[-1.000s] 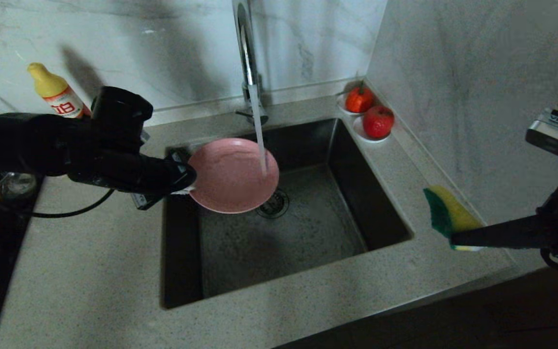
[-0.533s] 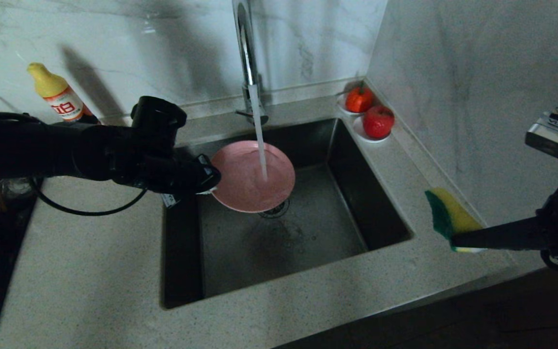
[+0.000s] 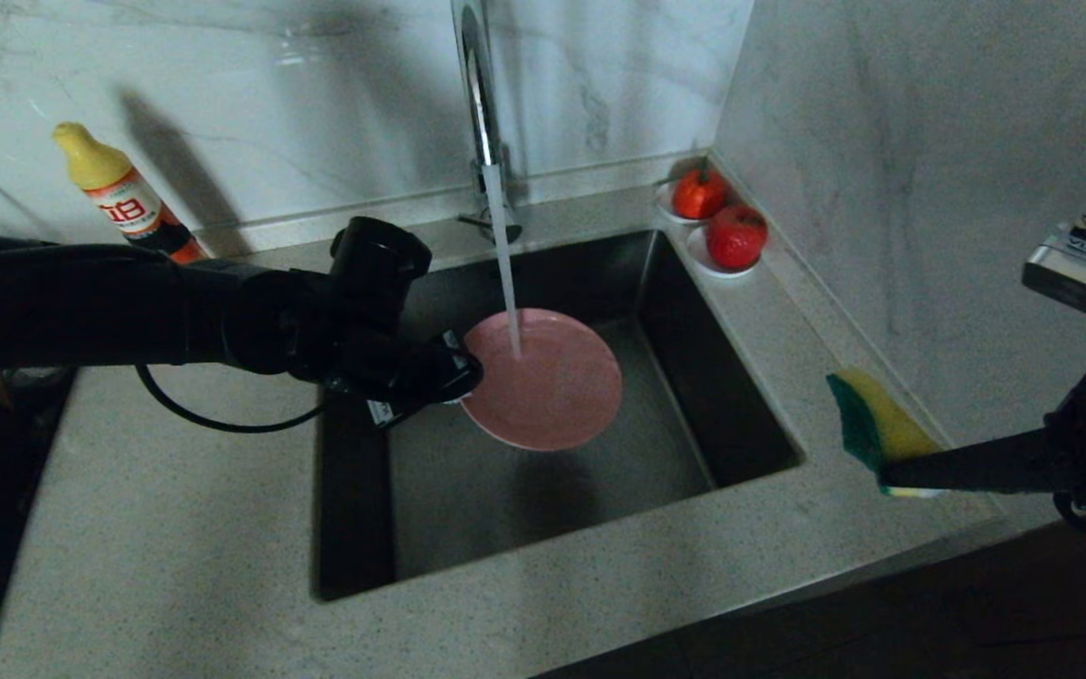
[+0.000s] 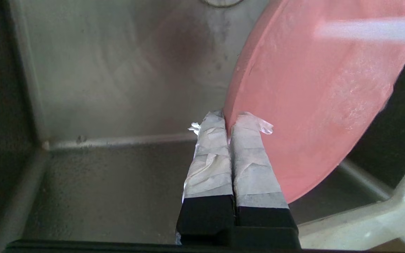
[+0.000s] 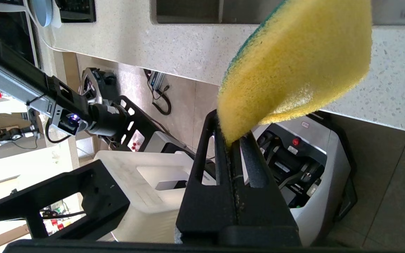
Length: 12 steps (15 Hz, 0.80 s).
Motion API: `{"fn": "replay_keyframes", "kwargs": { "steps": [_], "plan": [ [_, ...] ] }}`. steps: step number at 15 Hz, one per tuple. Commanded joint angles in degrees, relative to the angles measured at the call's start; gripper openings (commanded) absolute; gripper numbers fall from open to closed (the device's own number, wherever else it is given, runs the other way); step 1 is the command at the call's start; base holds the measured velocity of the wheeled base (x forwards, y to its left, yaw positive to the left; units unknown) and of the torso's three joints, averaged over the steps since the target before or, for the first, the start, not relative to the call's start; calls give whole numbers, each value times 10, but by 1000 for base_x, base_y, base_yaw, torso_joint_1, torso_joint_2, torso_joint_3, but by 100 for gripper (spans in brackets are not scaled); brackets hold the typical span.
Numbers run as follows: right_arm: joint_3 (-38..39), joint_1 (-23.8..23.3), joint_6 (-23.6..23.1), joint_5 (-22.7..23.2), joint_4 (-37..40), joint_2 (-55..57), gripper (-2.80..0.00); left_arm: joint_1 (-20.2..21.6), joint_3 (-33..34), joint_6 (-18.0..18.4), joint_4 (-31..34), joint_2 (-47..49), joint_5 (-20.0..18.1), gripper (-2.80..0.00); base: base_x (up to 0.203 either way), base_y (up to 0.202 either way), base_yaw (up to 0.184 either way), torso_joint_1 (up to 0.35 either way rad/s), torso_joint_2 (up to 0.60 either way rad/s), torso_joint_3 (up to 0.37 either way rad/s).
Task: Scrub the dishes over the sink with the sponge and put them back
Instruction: Wash the plate
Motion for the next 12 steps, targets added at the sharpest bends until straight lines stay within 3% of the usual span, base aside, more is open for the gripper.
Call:
{"fn": "replay_keyframes", "kwargs": {
  "steps": [1,5,10,12],
  "plan": [
    [1,0,1,3,1,-3,-280,-7,6,-2,3,-1,11,-280,0,0,0,0,0,0],
    [9,0,3,10,2,-7,-280,2,21,20,6,-50,75,-280,0,0,0,0,0,0],
    [20,1,6,11,4,-30,-280,15,65,122,-2,-157,202,-280,0,0,0,0,0,0],
    [36,1,6,11,5,-46,-280,14,106,180,-18,-191,251,-280,0,0,0,0,0,0]
  ]
}}
